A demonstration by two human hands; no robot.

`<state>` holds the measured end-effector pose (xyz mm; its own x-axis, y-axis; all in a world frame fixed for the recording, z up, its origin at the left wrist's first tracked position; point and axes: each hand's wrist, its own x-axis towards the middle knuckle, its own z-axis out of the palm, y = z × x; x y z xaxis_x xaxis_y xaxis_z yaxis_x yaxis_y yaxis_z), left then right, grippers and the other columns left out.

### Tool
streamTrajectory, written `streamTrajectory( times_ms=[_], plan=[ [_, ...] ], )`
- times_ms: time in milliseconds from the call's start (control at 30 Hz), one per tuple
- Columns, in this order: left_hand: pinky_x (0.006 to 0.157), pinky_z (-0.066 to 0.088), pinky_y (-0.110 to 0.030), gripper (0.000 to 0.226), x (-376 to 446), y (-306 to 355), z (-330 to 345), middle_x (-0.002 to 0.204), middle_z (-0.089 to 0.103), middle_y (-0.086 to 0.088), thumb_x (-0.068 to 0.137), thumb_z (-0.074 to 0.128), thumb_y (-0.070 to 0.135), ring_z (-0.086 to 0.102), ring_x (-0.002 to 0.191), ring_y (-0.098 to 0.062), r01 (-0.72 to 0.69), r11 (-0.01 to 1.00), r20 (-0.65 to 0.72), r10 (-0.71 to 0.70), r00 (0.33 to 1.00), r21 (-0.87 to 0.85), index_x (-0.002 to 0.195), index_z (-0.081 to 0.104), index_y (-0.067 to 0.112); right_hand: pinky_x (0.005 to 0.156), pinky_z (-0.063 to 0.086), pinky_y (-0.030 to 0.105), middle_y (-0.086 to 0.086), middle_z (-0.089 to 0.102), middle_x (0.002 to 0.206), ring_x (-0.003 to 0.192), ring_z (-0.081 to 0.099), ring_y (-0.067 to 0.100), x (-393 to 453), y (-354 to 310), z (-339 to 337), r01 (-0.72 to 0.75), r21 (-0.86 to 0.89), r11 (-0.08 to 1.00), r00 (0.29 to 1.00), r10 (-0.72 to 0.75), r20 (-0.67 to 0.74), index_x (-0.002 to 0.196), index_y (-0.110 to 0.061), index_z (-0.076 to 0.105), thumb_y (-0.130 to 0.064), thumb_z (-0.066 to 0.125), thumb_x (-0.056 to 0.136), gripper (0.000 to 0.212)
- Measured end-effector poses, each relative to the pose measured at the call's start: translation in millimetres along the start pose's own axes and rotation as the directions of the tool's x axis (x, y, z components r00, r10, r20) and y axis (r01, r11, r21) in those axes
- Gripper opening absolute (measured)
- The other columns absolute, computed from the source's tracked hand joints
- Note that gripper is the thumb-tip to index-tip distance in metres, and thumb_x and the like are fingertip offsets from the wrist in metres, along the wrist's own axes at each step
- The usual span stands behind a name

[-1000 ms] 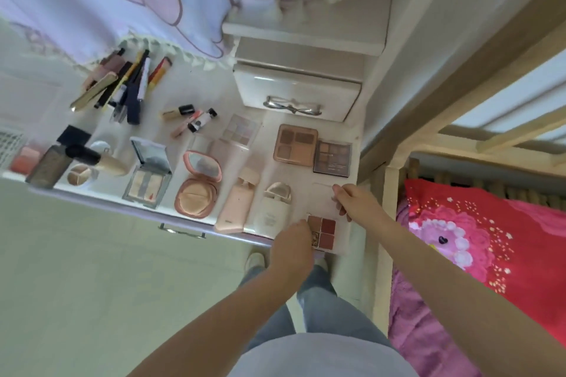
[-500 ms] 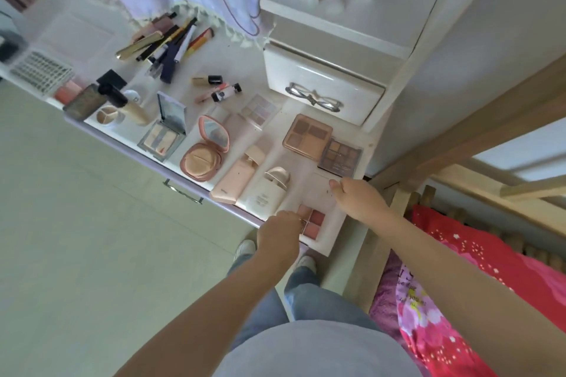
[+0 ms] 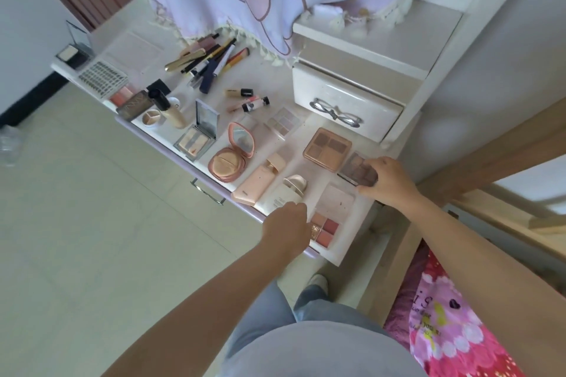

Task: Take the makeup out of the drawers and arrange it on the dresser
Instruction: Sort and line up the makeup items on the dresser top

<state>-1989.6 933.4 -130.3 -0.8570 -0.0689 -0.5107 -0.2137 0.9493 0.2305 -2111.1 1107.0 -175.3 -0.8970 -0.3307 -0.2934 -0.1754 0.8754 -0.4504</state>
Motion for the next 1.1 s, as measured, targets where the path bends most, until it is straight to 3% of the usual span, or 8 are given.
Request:
streamTrajectory(
  times_ms=[100,233,367,600,767,900,1000,1100],
  plan=[
    [0.092,0.039,-0.024,0.05,8.2,3.7,-20.0,0.129,0.052,-0.004,0.092,0.053,0.032,0.053,0.115,-0.019,0.0,0.952,0.02,0.006,1.0,-0.307,0.136,0.04,0.012,0.076,0.045,0.031,0.011,0.063,0.101,0.096,0.058,0.025,-14.9,-6.4,-19.8,0.031,0.202,0.979,1.0,-0.03,-0.01,0.102,-0.008,0.064,-0.017,0.072,0.072,0.033],
    [0.082,0.048,-0.022,0.072,23.1,17.9,-53.9,0.129,0.05,-0.003,0.081,0.069,0.019,0.056,0.095,-0.012,-0.014,0.604,0.055,0.095,0.994,-0.797,0.142,0.031,0.012,0.075,0.039,0.005,-0.001,0.058,0.108,0.095,0.052,0.007,-46.1,-25.0,-58.8,0.163,0.37,0.915,0.979,-0.196,0.055,0.114,-0.018,0.059,-0.018,0.071,0.077,0.039],
    [0.075,0.052,-0.023,0.06,32.7,32.4,-82.6,0.112,0.06,0.0,0.069,0.075,0.015,0.06,0.089,-0.01,-0.182,0.416,-0.024,0.357,0.934,-0.891,0.124,0.052,0.014,0.08,0.037,-0.002,-0.021,0.055,0.098,0.093,0.051,-0.009,-71.3,-45.8,-99.3,0.252,0.409,0.877,0.963,-0.267,-0.021,0.101,-0.041,0.053,-0.052,0.057,0.062,0.04],
    [0.064,0.056,-0.017,0.036,29.4,61.6,-119.7,0.086,0.067,-0.005,0.074,0.058,-0.003,0.068,0.072,-0.009,-0.125,0.027,-0.096,0.495,0.863,-0.992,0.11,0.056,0.002,0.092,0.023,0.009,-0.007,0.048,0.121,0.115,0.041,0.009,-82.4,-49.4,-135.8,0.285,0.282,0.916,0.948,-0.226,-0.223,0.128,-0.02,0.051,-0.041,0.043,0.07,0.062],
    [0.073,0.053,-0.016,0.048,28.1,64.6,-122.9,0.083,0.069,-0.003,0.054,0.069,0.003,0.066,0.074,-0.009,-0.203,0.009,-0.173,0.489,0.855,-0.979,0.101,0.06,0.007,0.084,0.025,-0.005,0.008,0.059,0.114,0.104,0.05,0.021,-82.8,-53.7,-141.9,0.386,0.174,0.906,0.898,-0.325,-0.297,0.122,-0.011,0.057,-0.054,0.033,0.069,0.073],
    [0.068,0.052,-0.016,0.051,24.1,62.6,-117.6,0.077,0.072,0.006,0.05,0.068,-0.003,0.067,0.069,-0.006,-0.227,0.061,-0.176,0.452,0.875,-0.972,0.098,0.06,0.012,0.073,0.032,-0.007,-0.005,0.062,0.1,0.1,0.055,0.015,-78.7,-52.7,-144.4,0.301,0.461,0.835,0.941,-0.183,-0.283,0.117,-0.014,0.06,-0.022,0.044,0.091,0.032],
    [0.07,0.054,-0.018,0.048,21.0,61.1,-117.2,0.081,0.072,0.004,0.053,0.067,-0.002,0.068,0.073,-0.008,-0.218,0.046,-0.174,0.456,0.873,-0.975,0.098,0.062,0.011,0.073,0.034,-0.006,-0.022,0.054,0.093,0.088,0.052,-0.003,-74.6,-52.2,-142.5,0.265,0.493,0.829,0.961,-0.187,-0.203,0.116,-0.029,0.054,-0.03,0.039,0.087,0.032],
    [0.067,0.055,-0.015,0.043,20.6,56.5,-115.0,0.078,0.073,0.005,0.06,0.055,-0.012,0.069,0.071,-0.006,-0.152,0.085,-0.101,0.427,0.899,-0.985,0.097,0.06,0.011,0.074,0.045,0.009,-0.011,0.061,0.095,0.085,0.055,0.0,-62.9,-43.9,-136.2,0.135,0.628,0.766,0.991,-0.106,-0.084,0.104,-0.036,0.055,-0.035,0.044,0.088,0.02]
  ],
)
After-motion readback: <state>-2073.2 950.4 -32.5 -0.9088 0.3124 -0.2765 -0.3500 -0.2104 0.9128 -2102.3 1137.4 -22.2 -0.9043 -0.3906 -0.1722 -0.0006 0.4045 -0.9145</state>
